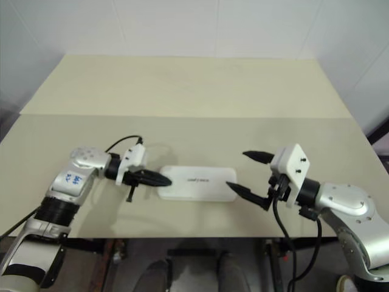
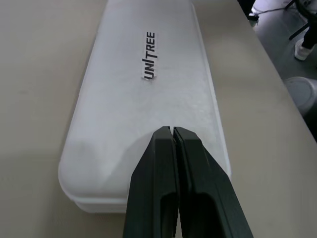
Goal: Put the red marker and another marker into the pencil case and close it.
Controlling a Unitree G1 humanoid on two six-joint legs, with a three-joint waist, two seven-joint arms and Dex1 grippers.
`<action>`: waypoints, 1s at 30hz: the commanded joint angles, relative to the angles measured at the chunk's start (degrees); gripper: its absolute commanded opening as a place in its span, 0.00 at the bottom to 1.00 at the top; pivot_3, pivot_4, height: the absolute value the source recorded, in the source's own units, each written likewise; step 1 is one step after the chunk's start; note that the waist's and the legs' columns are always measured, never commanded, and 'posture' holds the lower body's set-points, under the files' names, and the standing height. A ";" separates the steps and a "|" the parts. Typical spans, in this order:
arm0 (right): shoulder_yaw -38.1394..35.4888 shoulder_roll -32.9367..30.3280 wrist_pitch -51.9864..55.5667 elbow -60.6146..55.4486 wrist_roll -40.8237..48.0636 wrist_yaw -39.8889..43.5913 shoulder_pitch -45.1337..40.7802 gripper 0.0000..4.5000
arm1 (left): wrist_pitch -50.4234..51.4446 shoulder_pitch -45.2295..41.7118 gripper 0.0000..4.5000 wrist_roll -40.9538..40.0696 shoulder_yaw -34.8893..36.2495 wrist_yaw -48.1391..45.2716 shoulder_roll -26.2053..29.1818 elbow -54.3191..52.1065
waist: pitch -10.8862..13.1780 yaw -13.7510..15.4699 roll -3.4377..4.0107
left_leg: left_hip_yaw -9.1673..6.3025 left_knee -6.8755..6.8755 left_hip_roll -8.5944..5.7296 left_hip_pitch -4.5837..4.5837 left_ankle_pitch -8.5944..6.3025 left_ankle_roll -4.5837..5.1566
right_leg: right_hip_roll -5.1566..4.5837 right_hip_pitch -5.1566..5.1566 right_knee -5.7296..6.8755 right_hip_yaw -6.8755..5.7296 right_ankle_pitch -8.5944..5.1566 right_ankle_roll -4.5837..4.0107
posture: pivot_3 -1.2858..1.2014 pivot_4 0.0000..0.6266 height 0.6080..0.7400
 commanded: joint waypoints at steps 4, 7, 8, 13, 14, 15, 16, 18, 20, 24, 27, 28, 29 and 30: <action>-0.55 0.48 -0.80 -2.22 0.24 -0.97 -0.04 1.00 | 2.43 -0.82 0.01 4.10 -3.30 3.27 -1.07 -2.38 | 0.00 -0.02 0.00 | 0.00 0.01 0.00 0.00 0.00 0.00 | 0.00 0.00 0.01 0.00 0.00 0.00 | 0.52 0.24 1.00; -0.47 0.53 -0.85 -2.22 0.23 -1.06 0.00 1.00 | 3.40 -0.88 0.01 3.84 -3.83 2.79 -0.88 -3.61 | 0.00 -0.05 0.00 | 0.00 0.02 0.00 0.01 0.00 0.00 | 0.00 0.00 0.04 0.00 0.00 0.00 | 0.52 0.24 1.00; -0.42 0.57 -0.88 -2.22 0.21 -1.08 0.02 1.00 | 3.88 -0.90 0.01 3.66 -4.17 2.30 -0.74 -4.42 | 0.00 -0.05 0.00 | 0.00 0.02 0.00 0.01 0.00 0.00 | 0.00 0.00 0.04 0.00 0.00 0.00 | 0.52 0.24 1.00; 0.00 1.02 -0.94 -2.32 0.07 -1.39 -0.09 1.00 | 5.22 -0.28 0.01 4.27 -5.42 1.44 0.59 -7.52 | 0.00 -0.05 0.00 | 0.00 0.00 0.00 0.00 0.00 0.00 | 0.00 0.00 0.00 0.01 0.00 0.00 | 0.52 0.24 1.00; 0.01 1.04 -0.88 -2.30 0.11 -1.41 -0.19 1.00 | 5.53 -0.03 0.01 3.36 -4.49 2.11 0.28 -7.67 | 0.00 -0.05 0.00 | 0.00 0.00 0.00 0.00 0.00 0.01 | 0.00 -0.01 0.00 0.01 0.00 0.00 | 0.52 0.24 1.00; -0.03 1.04 -0.82 -2.27 0.17 -1.40 -0.26 1.00 | 6.96 0.07 0.01 1.78 -2.93 3.07 -0.25 -7.80 | 0.00 -0.05 0.00 | 0.00 0.00 0.00 0.00 0.00 0.01 | 0.00 -0.01 0.00 0.01 0.00 0.00 | 0.52 0.24 1.00; -0.10 1.01 -0.78 -2.21 0.24 -1.33 -0.31 1.00 | 8.20 -0.15 0.01 -0.14 -0.87 3.80 -0.71 -7.67 | 0.00 -0.05 0.00 | 0.00 0.00 0.00 0.00 0.00 0.01 | 0.00 -0.01 0.01 0.01 0.00 0.00 | 0.52 0.24 1.00; -0.11 0.99 -0.70 -2.08 0.31 -1.25 -0.44 1.00 | 9.39 -0.60 0.01 -2.90 2.22 4.19 -0.97 -7.31 | 0.01 -0.07 0.00 | 0.00 0.01 0.00 -0.02 0.00 0.01 | 0.00 -0.03 0.02 0.01 0.00 0.00 | 0.52 0.24 1.00; -0.16 0.93 -0.82 -1.68 0.32 -0.96 -0.51 1.00 | 9.49 -0.79 0.01 -5.81 5.70 4.10 -0.80 -6.86 | 0.01 -0.21 0.00 | 0.00 0.01 0.00 -0.03 0.00 0.01 | 0.01 -0.05 0.03 0.01 0.00 0.01 | 0.52 0.24 1.00; -0.07 0.83 -1.20 -0.38 0.15 -0.20 -1.08 1.00 | 9.65 -0.53 0.01 -9.29 11.81 6.01 -0.23 -6.00 | 0.01 -0.21 0.00 | 0.00 -0.03 0.00 -0.03 0.00 0.01 | 0.00 -0.06 0.02 0.01 0.00 0.01 | 0.52 0.24 1.00; -0.13 1.08 -2.10 1.91 -0.24 0.78 -2.04 1.00 | 9.52 3.11 0.09 -11.73 16.07 5.80 1.71 -8.84 | 0.01 -0.33 0.00 | 0.00 -0.03 0.00 -0.03 0.00 0.01 | 0.00 -0.06 0.01 0.01 0.00 0.01 | 0.52 0.24 1.00; -0.30 1.14 -2.52 2.74 -0.32 1.20 -2.26 1.00 | 10.39 4.30 0.14 -12.66 17.00 5.86 2.29 -9.95 | 0.01 -0.42 0.00 | 0.01 -0.05 0.00 -0.02 0.00 0.01 | 0.00 -0.06 0.01 0.01 0.00 0.01 | 0.52 0.24 1.00; -0.38 1.23 -2.83 3.37 -0.32 1.44 -2.46 1.00 | 9.54 5.39 0.21 -12.76 17.79 6.21 2.61 -10.54 | 0.01 -0.39 0.00 | 0.01 -0.08 0.00 -0.01 0.00 0.01 | 0.00 -0.06 0.03 0.01 -0.01 0.00 | 0.52 0.24 1.00; -0.43 1.16 -3.28 4.16 -0.52 1.87 -2.67 1.00 | 9.81 6.66 0.29 -13.32 18.73 6.37 3.21 -10.99 | 0.01 -0.31 0.00 | 0.00 -0.12 0.01 0.00 0.00 0.01 | 0.00 -0.08 0.05 0.01 -0.01 0.00 | 0.52 0.24 1.00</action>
